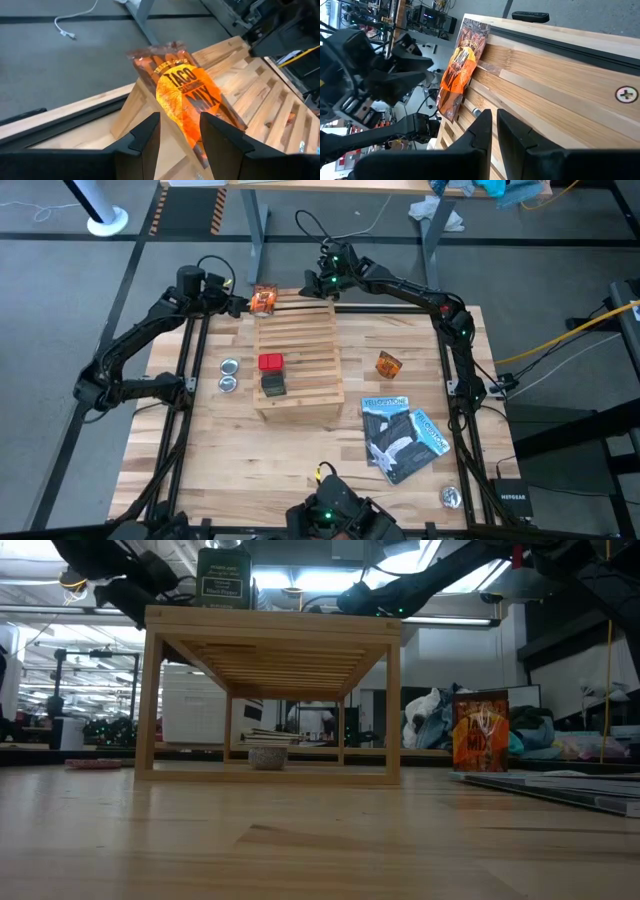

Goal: Shelf spices
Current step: Remove the orange seasoning pack from the shelf

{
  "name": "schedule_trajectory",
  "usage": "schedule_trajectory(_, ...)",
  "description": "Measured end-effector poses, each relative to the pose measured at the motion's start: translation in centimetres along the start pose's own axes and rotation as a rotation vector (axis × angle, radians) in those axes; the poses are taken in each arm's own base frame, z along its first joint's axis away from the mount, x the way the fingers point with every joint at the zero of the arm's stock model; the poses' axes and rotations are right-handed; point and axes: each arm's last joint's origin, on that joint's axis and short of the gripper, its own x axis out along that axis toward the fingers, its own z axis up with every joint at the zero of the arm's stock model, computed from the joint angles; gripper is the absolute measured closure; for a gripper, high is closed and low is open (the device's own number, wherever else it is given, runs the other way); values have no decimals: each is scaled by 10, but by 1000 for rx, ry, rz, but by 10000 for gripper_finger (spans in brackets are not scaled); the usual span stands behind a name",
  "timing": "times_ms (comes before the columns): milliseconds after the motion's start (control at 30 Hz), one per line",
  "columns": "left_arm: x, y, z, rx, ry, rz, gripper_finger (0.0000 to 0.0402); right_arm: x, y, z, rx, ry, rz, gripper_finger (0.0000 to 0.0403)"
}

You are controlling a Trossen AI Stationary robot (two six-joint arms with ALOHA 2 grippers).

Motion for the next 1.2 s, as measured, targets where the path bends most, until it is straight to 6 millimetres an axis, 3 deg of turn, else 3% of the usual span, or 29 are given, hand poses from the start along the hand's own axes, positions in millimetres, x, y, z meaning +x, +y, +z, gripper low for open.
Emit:
schedule_trajectory(300,16,8,-3,-21,46,-1,270,0,0,0,0,0,0,370)
schedule_trajectory(1200,22,9,-2,-72,56,-64,270,0,0,0,0,0,0,370)
